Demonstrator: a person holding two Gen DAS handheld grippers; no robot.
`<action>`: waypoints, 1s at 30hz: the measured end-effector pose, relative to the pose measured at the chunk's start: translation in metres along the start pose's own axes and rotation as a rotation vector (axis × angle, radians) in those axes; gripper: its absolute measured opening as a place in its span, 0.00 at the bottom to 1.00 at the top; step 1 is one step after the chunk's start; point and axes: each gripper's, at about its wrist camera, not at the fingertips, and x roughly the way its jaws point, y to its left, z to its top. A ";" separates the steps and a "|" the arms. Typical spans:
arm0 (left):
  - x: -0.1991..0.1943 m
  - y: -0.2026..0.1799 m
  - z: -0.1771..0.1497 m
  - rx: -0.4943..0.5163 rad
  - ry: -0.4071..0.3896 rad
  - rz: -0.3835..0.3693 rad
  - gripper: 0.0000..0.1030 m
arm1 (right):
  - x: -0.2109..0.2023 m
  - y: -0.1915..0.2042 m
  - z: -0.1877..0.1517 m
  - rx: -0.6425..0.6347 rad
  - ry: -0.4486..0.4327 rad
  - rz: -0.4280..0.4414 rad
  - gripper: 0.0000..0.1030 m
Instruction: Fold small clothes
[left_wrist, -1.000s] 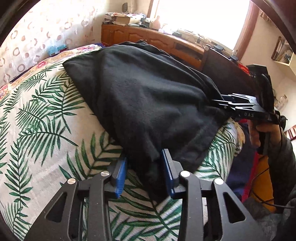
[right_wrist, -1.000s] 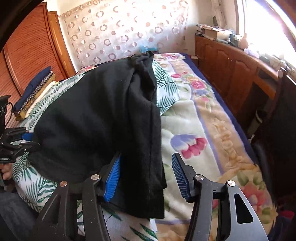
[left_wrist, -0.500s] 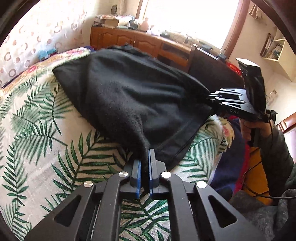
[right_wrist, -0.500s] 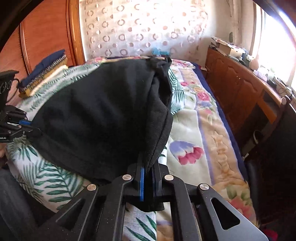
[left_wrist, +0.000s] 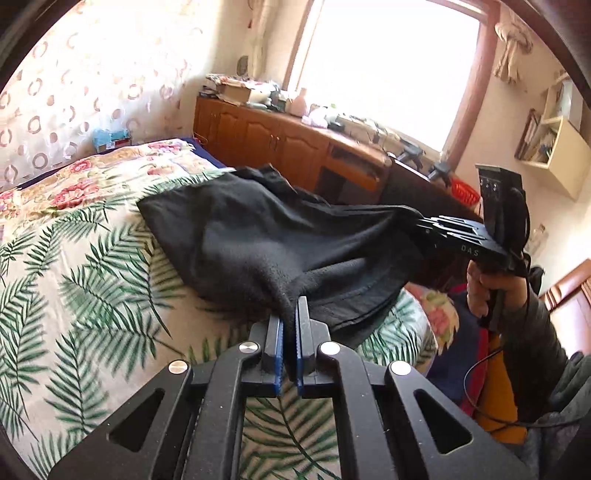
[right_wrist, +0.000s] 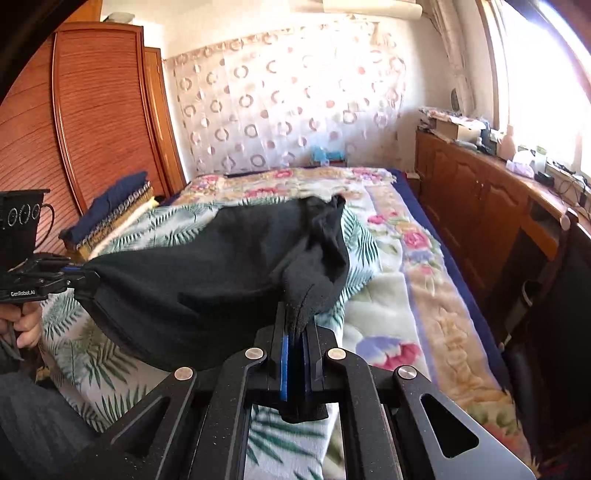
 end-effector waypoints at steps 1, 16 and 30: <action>0.002 0.005 0.006 -0.008 -0.006 0.007 0.05 | 0.002 -0.001 0.004 -0.002 -0.012 0.003 0.05; 0.031 0.061 0.077 -0.035 -0.044 0.121 0.05 | 0.071 -0.017 0.055 -0.017 -0.065 0.029 0.05; 0.080 0.120 0.117 -0.092 -0.005 0.173 0.05 | 0.129 -0.021 0.091 -0.042 -0.018 0.021 0.05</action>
